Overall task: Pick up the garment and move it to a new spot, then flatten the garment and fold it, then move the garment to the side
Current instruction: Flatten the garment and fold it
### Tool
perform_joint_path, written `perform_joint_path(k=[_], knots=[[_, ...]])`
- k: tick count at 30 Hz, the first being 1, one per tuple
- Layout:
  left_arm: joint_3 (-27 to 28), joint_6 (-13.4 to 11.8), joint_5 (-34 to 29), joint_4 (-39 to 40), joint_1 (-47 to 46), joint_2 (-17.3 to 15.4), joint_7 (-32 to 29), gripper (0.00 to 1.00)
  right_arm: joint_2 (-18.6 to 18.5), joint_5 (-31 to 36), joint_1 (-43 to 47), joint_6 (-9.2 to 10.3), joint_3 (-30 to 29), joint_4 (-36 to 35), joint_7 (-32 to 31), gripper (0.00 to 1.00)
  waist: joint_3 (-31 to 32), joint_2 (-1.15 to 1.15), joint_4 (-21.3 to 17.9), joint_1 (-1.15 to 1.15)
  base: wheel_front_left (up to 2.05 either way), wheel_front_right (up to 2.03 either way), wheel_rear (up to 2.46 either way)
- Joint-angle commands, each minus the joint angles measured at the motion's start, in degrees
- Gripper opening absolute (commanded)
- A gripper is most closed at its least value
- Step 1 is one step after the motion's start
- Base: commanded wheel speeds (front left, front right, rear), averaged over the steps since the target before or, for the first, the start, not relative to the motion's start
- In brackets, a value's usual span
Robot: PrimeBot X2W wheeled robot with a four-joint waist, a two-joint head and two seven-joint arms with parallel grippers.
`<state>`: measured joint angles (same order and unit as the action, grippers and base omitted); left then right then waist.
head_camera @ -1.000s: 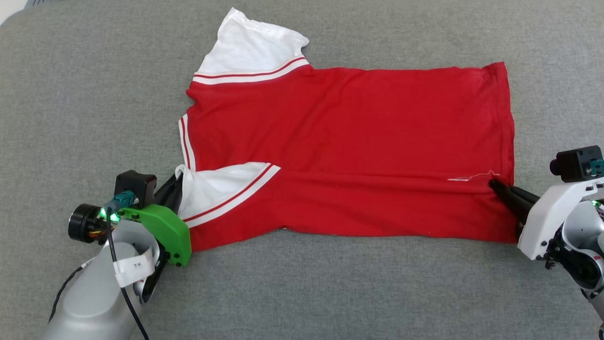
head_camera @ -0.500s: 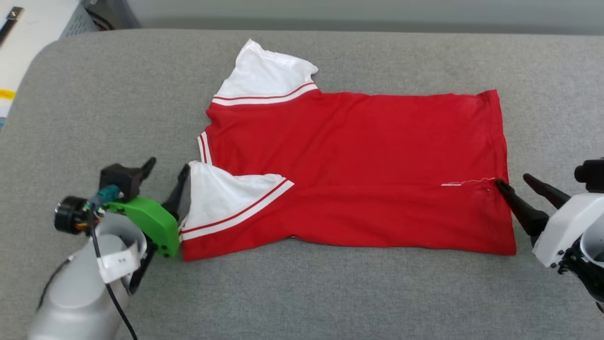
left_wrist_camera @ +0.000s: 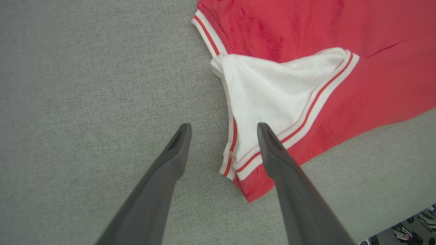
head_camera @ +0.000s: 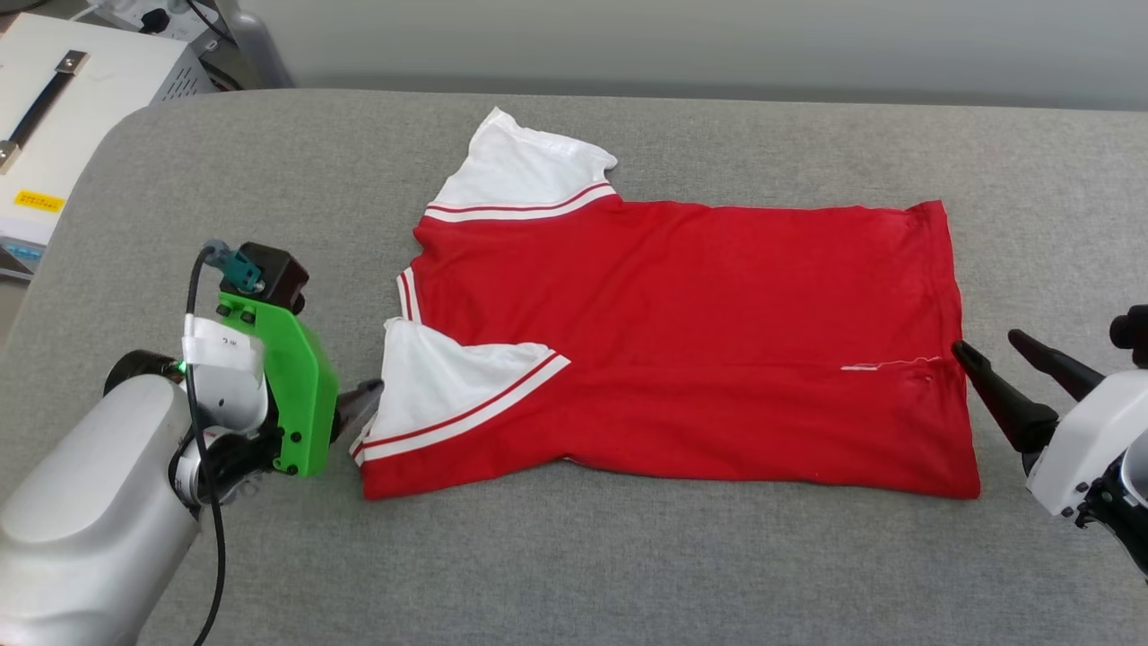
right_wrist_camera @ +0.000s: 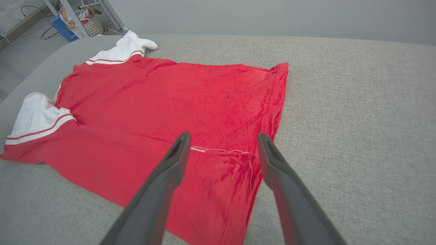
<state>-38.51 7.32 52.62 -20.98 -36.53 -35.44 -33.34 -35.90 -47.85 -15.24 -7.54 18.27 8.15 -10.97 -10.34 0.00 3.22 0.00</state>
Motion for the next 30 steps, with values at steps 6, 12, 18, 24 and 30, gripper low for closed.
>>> perform_joint_path(k=[6,12,18,24,30], knots=[[-2.71,-0.1,1.77,0.28,1.13,-1.37,-6.22,1.0,2.49,1.61,0.23,0.05,-0.75,-1.49,-2.1,1.0,-2.37,0.0,-1.74,0.0,0.0,0.0,0.0],[-5.27,-0.43,1.87,-4.25,4.09,0.44,-7.51,1.0,3.62,2.34,-0.68,0.05,-0.51,-1.42,-3.24,1.0,-4.14,0.0,-2.95,0.0,0.0,0.0,0.0],[-6.86,-0.18,1.94,-8.67,5.17,2.23,-6.22,0.4,4.07,2.55,-1.73,0.05,-0.09,-1.1,-3.8,1.0,-4.71,0.0,-3.41,0.0,0.0,0.0,0.0],[-6.25,0.07,2.41,-8.79,4.03,2.02,-1.25,0.0,1.63,3.82,-4.29,0.05,0.76,-2.02,-5.7,1.0,-3.75,0.0,-3.18,0.0,0.0,0.0,0.0],[-5.72,0.13,2.06,-4.58,3.17,-0.81,2.62,0.0,-4.29,2.61,-8.01,0.05,3.26,-4.41,-14.59,1.0,-2.16,0.0,-2.72,0.0,0.0,0.0,0.0]])
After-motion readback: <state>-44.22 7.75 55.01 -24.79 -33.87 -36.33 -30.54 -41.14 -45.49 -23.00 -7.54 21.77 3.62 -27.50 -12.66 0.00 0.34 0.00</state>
